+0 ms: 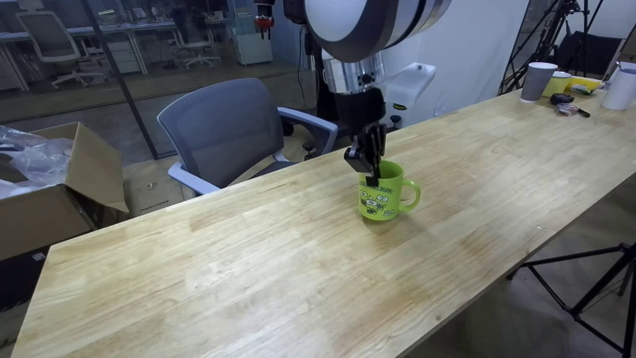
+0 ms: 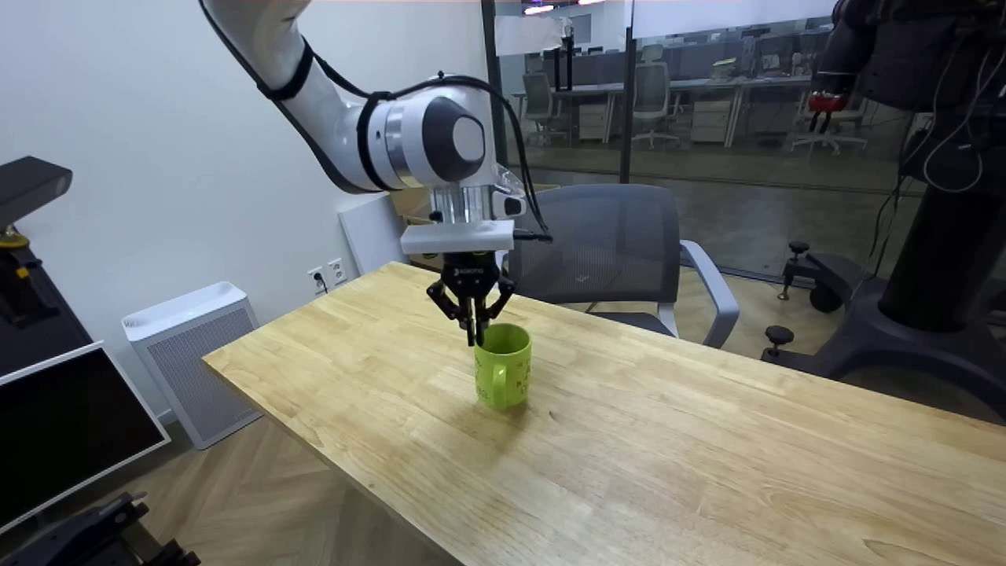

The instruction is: Move the cup to the left

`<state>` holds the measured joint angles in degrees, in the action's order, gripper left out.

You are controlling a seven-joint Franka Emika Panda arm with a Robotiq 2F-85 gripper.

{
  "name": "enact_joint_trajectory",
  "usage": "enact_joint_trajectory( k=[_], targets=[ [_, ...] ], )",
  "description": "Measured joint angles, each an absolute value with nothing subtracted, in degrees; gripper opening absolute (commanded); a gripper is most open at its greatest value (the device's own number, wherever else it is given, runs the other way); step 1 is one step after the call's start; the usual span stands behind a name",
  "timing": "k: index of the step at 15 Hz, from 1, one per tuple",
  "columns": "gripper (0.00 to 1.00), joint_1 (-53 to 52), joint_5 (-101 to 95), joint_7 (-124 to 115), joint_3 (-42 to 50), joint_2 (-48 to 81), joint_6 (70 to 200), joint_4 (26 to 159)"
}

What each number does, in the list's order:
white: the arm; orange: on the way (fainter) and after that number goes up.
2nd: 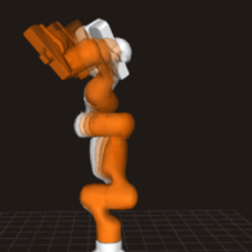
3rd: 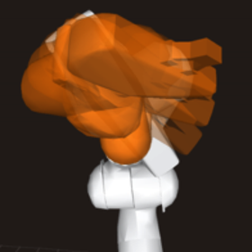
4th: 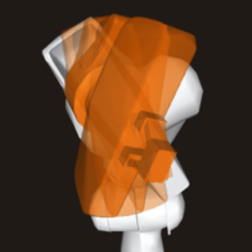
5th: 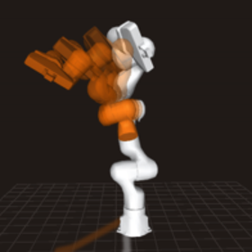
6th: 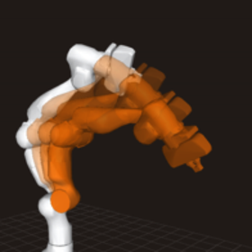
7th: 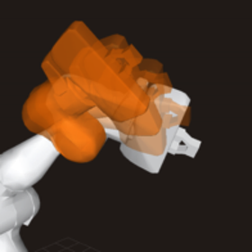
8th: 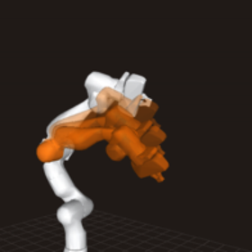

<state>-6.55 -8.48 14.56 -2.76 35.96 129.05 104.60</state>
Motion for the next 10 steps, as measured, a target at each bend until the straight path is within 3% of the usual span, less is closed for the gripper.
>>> enact_joint_trajectory(
  k=[10],
  targets=[
    [0.02,-10.7,-11.8,10.4,-3.1,37.6,130.2,104.9]
  ],
)
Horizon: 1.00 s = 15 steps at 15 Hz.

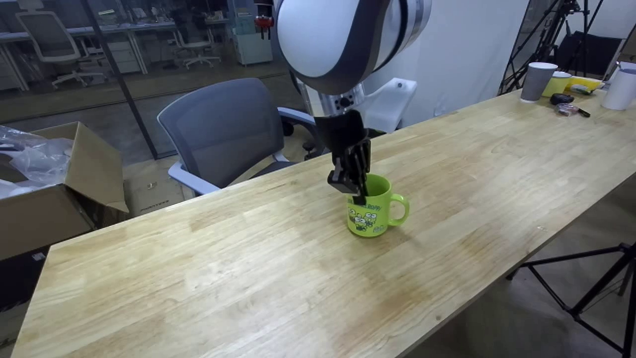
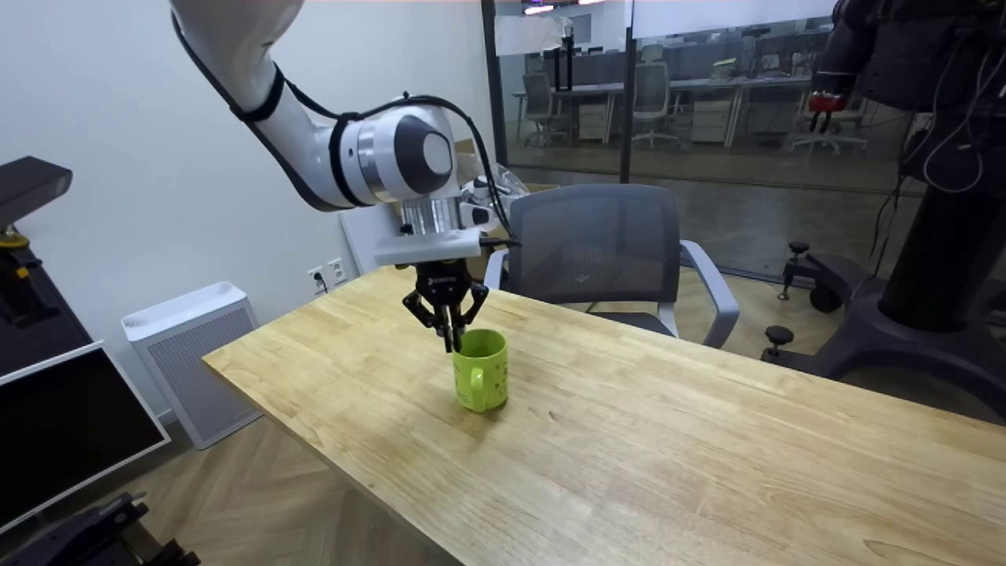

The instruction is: Move the cup to the left

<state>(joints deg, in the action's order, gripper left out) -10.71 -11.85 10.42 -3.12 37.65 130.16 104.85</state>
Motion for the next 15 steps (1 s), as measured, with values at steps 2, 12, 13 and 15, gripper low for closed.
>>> enact_joint_trajectory(
  k=[2,12,13,15],
  targets=[
    [0.02,-10.8,-12.2,10.2,-3.1,37.9,131.6,105.1],
    [0.75,-10.8,-12.5,10.0,-2.8,38.0,132.8,105.3],
    [0.81,-10.8,-12.5,10.0,-2.7,38.0,132.7,105.2],
    [0.95,-10.8,-12.5,9.8,-2.5,37.8,132.3,105.0]
  ],
)
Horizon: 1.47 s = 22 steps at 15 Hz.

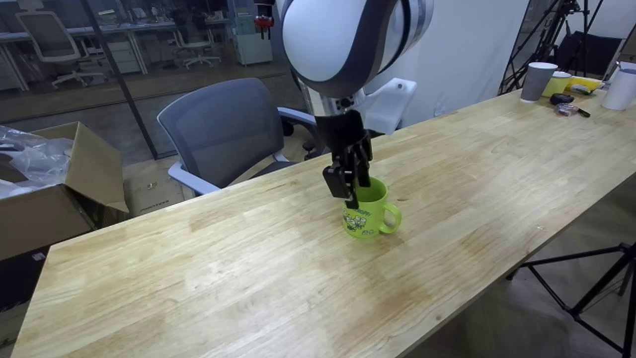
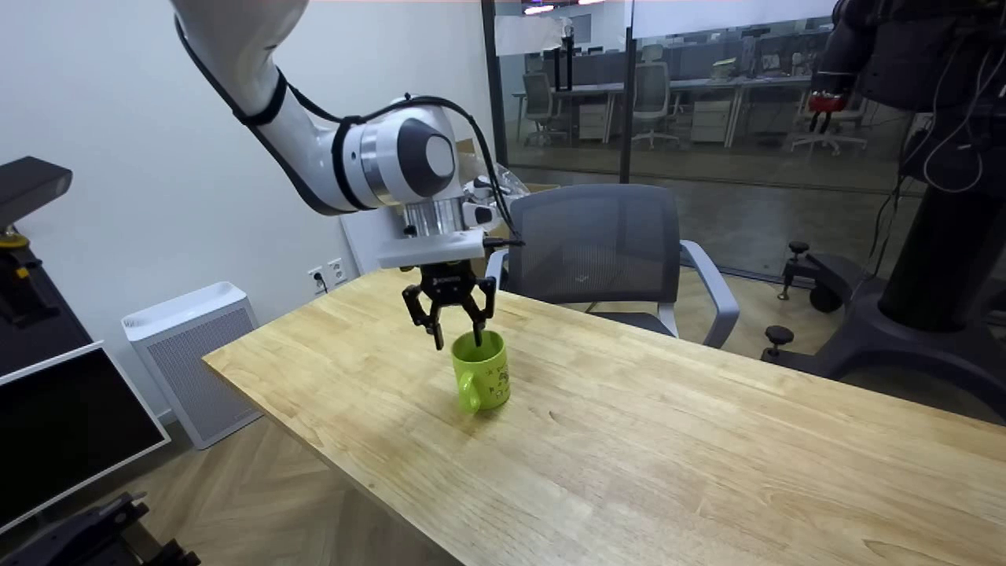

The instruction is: Move the cup to the left

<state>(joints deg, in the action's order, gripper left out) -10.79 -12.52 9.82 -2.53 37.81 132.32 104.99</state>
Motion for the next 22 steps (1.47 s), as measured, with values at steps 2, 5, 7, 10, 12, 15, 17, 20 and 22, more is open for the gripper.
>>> enact_joint_trajectory(
  k=[2,5,7,10,12,15,17,20,22],
  targets=[
    [1.0,-10.8,-12.5,9.5,-2.4,37.1,131.4,104.6],
    [1.0,-10.8,-12.5,8.9,-2.4,35.0,129.0,103.5],
    [1.0,-10.8,-12.5,8.7,-2.5,33.1,127.2,102.7],
    [1.0,-10.8,-12.5,8.5,-2.5,30.0,124.6,101.8],
    [1.0,-10.8,-12.5,8.3,-2.5,28.1,123.0,101.6],
    [1.0,-10.6,-12.5,8.4,-2.7,27.8,122.8,101.7],
    [1.0,-10.6,-12.5,8.4,-2.8,28.4,122.9,101.7],
    [1.0,-10.5,-12.5,8.4,-2.8,28.5,122.9,101.7],
    [1.0,-10.5,-12.5,8.4,-2.8,28.5,122.9,101.7]
  ],
)
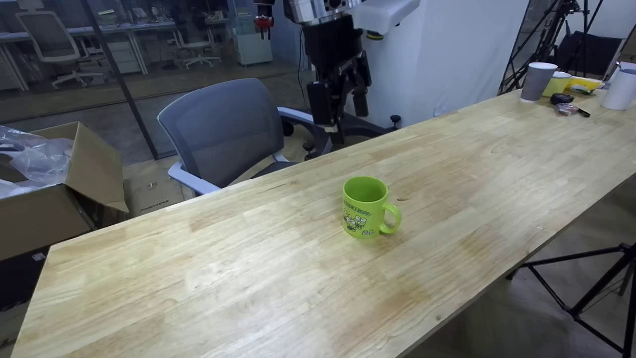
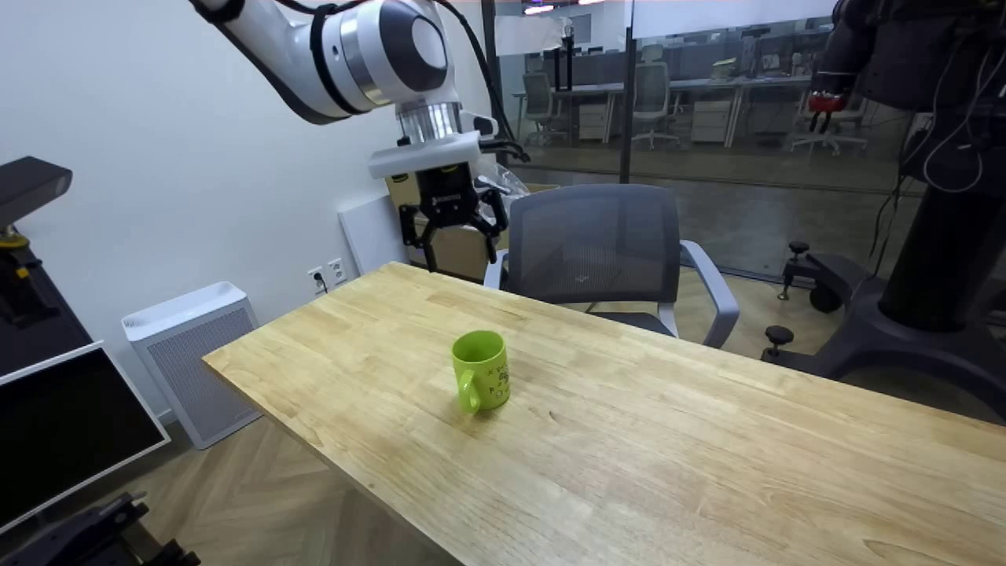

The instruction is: Move the cup to the left

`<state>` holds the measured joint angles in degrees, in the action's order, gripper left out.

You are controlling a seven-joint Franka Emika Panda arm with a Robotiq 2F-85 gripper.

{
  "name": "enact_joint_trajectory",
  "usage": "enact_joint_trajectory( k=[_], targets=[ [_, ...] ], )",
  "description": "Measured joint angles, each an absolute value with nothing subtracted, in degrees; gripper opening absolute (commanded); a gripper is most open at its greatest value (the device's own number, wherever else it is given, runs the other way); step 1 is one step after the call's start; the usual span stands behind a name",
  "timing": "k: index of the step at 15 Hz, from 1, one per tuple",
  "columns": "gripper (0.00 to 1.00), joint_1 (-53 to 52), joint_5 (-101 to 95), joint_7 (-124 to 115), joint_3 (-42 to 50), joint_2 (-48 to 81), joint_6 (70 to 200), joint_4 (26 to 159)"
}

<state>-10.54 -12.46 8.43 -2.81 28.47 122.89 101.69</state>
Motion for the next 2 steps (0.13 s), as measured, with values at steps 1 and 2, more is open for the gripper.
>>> enact_joint_trajectory(
  k=[1,2],
  targets=[
    [1.0,-10.5,-12.5,8.4,-2.8,28.5,122.9,101.7],
    [1.0,-10.5,-12.5,8.4,-2.8,28.5,122.9,101.7]
  ],
)
